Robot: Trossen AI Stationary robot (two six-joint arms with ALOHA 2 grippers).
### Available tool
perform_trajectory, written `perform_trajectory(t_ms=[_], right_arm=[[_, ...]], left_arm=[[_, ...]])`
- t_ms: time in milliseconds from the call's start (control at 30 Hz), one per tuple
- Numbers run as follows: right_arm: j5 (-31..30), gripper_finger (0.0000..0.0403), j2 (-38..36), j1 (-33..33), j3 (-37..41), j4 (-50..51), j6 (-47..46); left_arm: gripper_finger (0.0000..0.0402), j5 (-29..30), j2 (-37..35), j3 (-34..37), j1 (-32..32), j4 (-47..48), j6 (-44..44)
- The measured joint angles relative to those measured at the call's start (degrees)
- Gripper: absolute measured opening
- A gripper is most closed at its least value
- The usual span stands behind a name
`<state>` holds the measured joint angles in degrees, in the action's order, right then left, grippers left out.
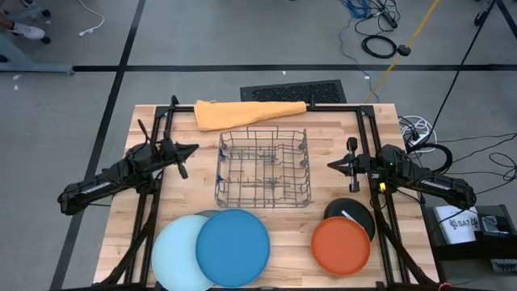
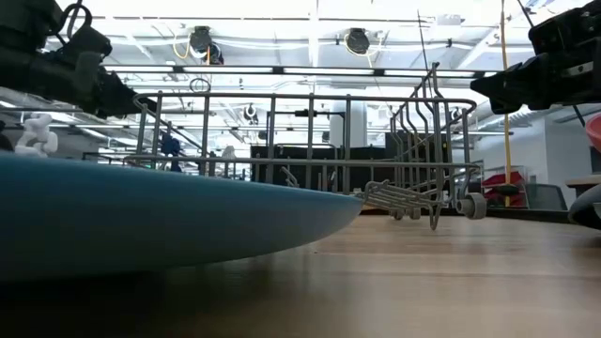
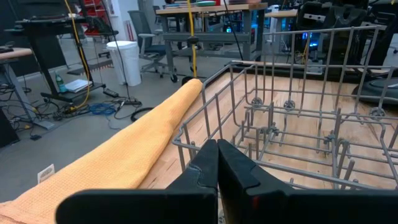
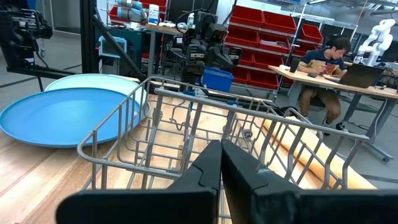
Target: Sort dishes
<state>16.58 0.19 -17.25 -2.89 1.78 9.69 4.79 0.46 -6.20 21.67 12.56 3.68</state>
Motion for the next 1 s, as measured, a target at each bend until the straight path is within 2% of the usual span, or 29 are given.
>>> perform_trajectory(t_ms=[433,567,600,700,867,1000], right_arm=[[-0.2,0.0007,0.0,0.0,0.0,-0.1,0.1],[-8.7,0.0006,0.0,0.0,0.0,-5.8,3.2],[-9.2,0.0006,0.0,0.0,0.0,-7.9,2.7],[-8.8,0.0006,0.0,0.0,0.0,-14.3,-3.6],[-8.8,0.0006,0.0,0.0,0.0,-25.1,-21.1],[-8.8,0.0006,0.6,0.0,-0.6,-29.0,-30.8]], left_arm=[[0.0000,0.0,0.0,0.0,0.0,0.0,0.0],[0.0000,0.0,0.0,0.0,0.0,0.0,0.0],[0.0000,0.0,0.0,0.0,0.0,0.0,0.0],[0.0000,0.0,0.0,0.0,0.0,0.0,0.0],[0.0000,0.0,0.0,0.0,0.0,0.0,0.0],[0.0000,0.0,0.0,0.0,0.0,0.0,0.0]])
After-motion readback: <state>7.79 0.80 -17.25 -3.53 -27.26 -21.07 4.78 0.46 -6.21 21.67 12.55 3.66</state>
